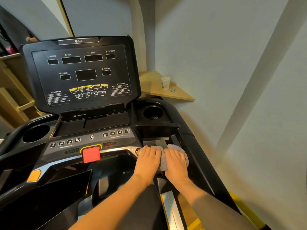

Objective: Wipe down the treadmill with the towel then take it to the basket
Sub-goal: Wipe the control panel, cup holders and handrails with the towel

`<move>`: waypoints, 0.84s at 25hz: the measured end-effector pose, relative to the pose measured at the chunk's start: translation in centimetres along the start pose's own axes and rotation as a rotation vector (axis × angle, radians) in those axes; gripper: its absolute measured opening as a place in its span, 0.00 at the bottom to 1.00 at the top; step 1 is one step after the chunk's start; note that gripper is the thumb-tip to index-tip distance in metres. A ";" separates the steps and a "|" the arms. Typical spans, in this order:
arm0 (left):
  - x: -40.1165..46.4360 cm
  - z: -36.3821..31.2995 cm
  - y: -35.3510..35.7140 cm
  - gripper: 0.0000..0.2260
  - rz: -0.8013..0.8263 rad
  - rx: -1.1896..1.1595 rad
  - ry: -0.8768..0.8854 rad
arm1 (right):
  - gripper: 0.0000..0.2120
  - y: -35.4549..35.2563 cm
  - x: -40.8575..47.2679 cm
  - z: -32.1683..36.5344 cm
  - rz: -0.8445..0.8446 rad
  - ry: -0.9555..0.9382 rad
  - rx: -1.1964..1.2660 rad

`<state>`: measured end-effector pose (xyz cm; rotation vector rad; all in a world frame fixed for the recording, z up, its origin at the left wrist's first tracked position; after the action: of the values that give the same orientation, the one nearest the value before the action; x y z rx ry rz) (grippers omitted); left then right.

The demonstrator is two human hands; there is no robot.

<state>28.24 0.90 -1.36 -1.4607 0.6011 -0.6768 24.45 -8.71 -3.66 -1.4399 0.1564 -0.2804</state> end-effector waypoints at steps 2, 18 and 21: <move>0.8 0.6 -0.7 0.25 0.050 -0.025 0.006 | 0.17 -0.7 1.0 -0.5 0.074 0.039 -0.008; 7.0 4.0 -0.9 0.30 0.656 -0.056 -0.039 | 0.34 -0.6 5.9 -1.5 0.558 -0.489 -0.242; 7.3 4.2 0.2 0.29 0.674 0.065 -0.051 | 0.29 -1.2 5.1 -1.5 0.372 -0.521 -0.244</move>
<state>36.29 -1.58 -1.15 -1.1098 0.9575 -0.1264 28.75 -11.73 -2.32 -1.6442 0.0294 0.4320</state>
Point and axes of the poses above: each hand's wrist, its own x-axis towards the middle knuckle, its own y-axis out of the palm, z = x × y, the point moved 6 cm from there along x, towards the middle knuckle, and after that the axes turned 9 degrees about -x, right-handed, at the moved point
